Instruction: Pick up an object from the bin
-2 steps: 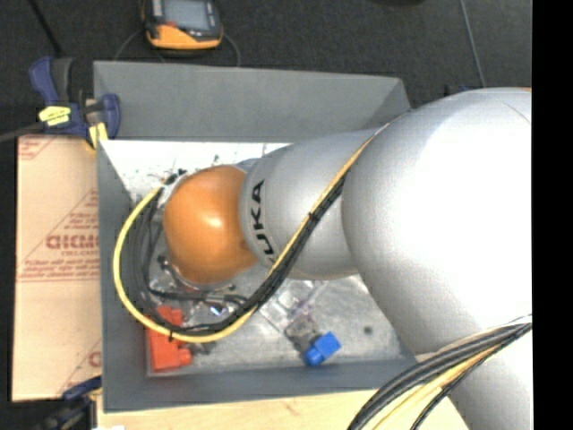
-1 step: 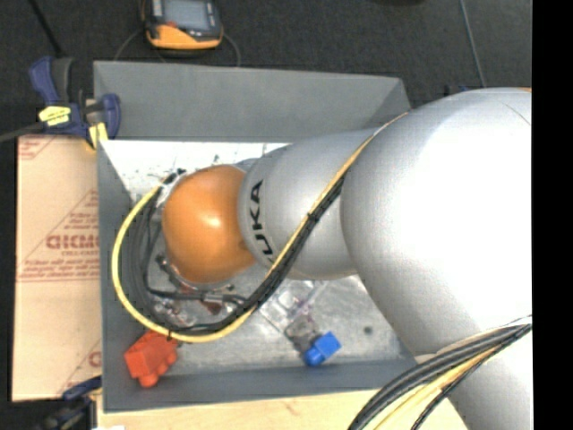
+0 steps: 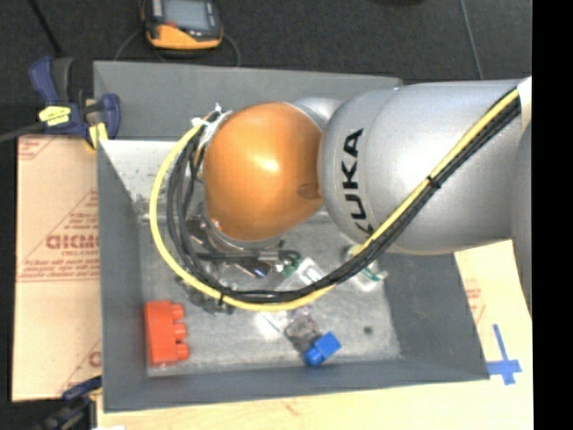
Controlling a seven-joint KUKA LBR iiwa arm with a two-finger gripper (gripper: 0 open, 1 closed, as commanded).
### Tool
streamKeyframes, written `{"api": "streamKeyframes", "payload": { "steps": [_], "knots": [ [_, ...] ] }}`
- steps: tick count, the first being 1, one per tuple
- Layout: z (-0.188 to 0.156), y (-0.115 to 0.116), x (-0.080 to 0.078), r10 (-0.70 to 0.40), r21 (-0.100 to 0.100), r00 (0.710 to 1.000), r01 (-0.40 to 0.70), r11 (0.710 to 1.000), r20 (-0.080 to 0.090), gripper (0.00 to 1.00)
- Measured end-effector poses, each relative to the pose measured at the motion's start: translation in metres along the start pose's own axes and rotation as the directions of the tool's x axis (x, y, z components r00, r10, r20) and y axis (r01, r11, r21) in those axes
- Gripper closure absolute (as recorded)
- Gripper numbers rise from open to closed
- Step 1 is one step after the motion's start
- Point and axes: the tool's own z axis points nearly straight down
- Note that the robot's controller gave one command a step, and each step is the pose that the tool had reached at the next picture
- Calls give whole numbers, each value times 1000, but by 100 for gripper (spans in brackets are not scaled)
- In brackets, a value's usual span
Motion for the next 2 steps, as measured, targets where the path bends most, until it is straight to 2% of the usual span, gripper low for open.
{"api": "streamKeyframes", "payload": {
  "steps": [1,2],
  "knots": [
    [101,19,16,-24,-12,1000,23,1000,-12,100],
    [97,18,14,-20,-8,1000,20,1000,-4,0]
  ]
}}
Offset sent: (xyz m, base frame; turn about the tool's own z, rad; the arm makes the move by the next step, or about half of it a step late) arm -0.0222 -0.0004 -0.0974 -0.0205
